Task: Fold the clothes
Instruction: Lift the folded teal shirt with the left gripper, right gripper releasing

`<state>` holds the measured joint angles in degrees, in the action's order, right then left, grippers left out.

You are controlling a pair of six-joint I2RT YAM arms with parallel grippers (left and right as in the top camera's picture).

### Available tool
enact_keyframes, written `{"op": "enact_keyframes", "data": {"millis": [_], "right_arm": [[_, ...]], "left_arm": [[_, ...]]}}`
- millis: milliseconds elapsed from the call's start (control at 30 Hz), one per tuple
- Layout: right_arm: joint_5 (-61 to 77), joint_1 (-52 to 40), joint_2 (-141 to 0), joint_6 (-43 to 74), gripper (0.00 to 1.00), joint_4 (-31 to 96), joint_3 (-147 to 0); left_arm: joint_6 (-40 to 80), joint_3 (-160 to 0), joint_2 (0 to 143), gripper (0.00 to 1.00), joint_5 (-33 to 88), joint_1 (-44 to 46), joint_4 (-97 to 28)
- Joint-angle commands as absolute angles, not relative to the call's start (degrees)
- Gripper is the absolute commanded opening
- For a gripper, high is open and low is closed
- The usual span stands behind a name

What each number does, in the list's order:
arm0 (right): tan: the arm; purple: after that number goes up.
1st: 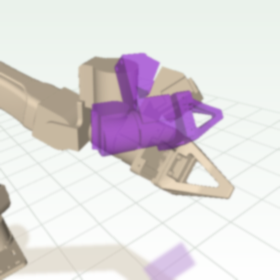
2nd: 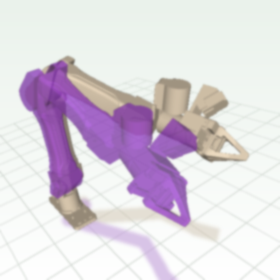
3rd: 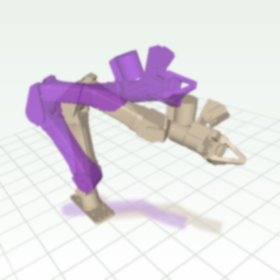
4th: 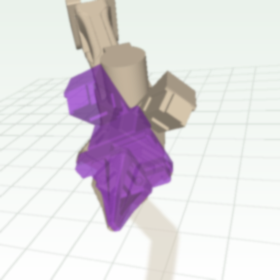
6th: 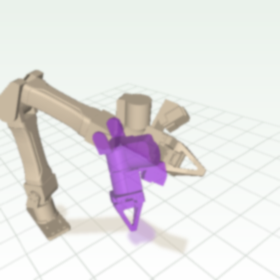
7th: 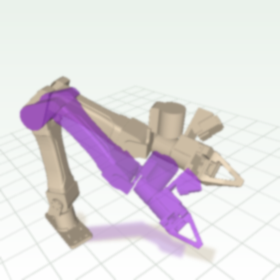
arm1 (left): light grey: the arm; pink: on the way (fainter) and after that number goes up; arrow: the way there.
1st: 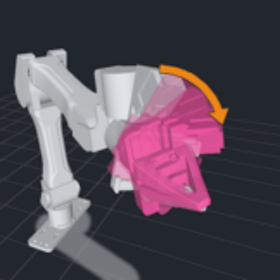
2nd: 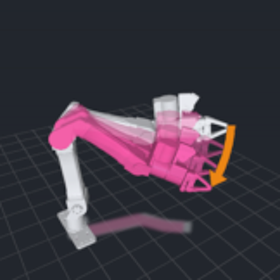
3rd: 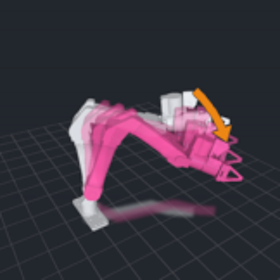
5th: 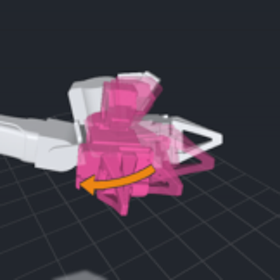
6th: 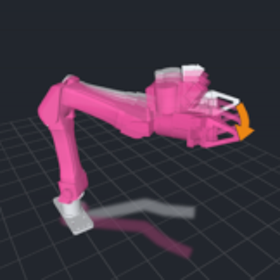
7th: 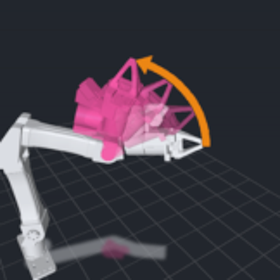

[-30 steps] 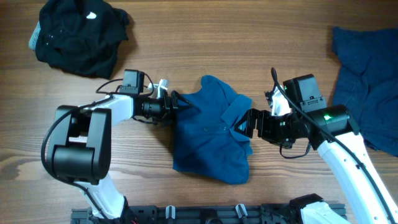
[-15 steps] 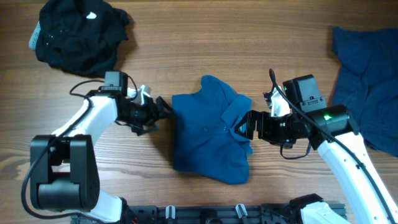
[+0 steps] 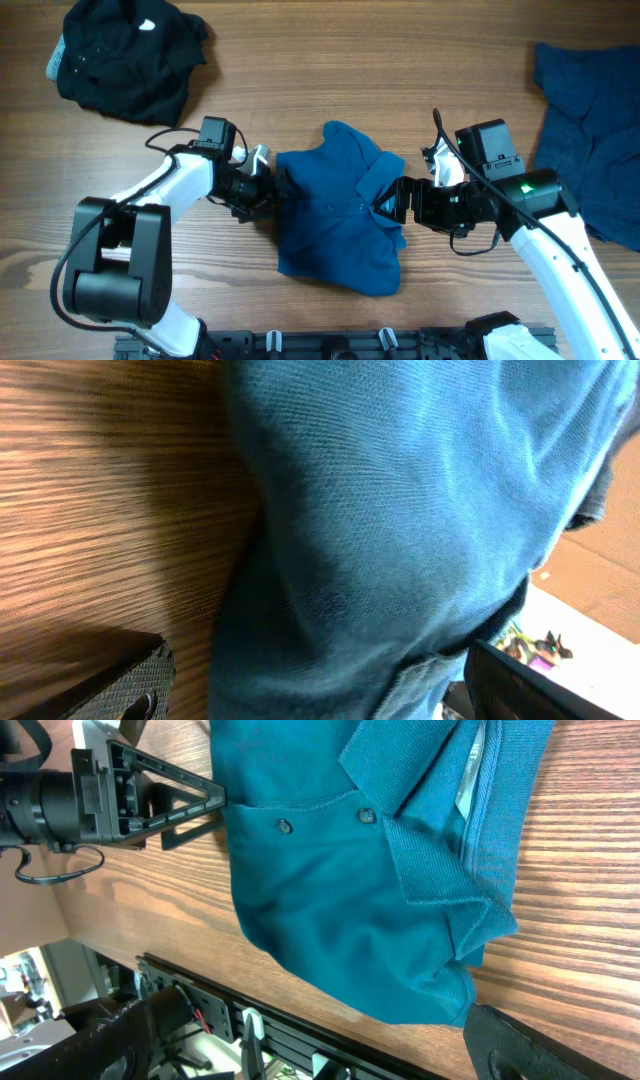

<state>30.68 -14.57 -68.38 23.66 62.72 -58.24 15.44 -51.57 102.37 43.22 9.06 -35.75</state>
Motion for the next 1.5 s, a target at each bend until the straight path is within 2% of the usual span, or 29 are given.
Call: {"op": "enact_keyframes", "data": {"millis": [0,200,467,733,833,933,967,1000,1067,1300,1467], "right_arm": [[31.8,-14.5,-67.6,22.4,1.0,62.4,-58.6],[31.8,-14.5,-67.6,22.5,1.0,62.1,-58.6],[31.8,-14.5,-67.6,22.5,1.0,61.5,-58.6],[31.8,-14.5,-67.6,22.7,1.0,60.7,-58.6],[31.8,-14.5,-67.6,22.7,1.0,60.8,-58.6],[31.8,-14.5,-67.6,22.7,1.0,60.9,-58.6],[31.8,-14.5,-67.6,22.7,1.0,60.9,-58.6],[31.8,-14.5,-67.6,22.7,1.0,60.9,-58.6],[31.8,-14.5,-67.6,22.7,1.0,60.9,-58.6],[31.8,-14.5,-67.6,22.5,1.0,60.9,-58.6],[31.8,-14.5,-67.6,22.5,1.0,61.1,-58.6]], "left_arm": [[9.4,-50.6,106.1,0.93,45.3,9.6,-35.3],[9.2,-49.2,107.8,0.95,45.7,9.6,-34.4],[9.2,-46.7,112.6,0.93,53.6,9.6,-27.4],[9.5,-46.7,114.2,0.85,54.6,12.4,-26.6],[9.8,-46.7,114.2,0.71,54.6,13.2,-25.6],[9.8,-46.7,114.2,0.33,54.6,13.3,-25.0],[9.8,-46.7,114.2,0.24,54.6,13.3,-24.9],[9.8,-46.7,114.2,0.15,54.6,13.3,-24.7],[9.8,-46.7,114.2,0.04,54.6,13.3,-24.2],[9.8,-47.7,114.1,0.04,54.6,13.3,-20.1],[12.2,-54.8,114.1,0.04,50.7,13.2,-20.6]]}}
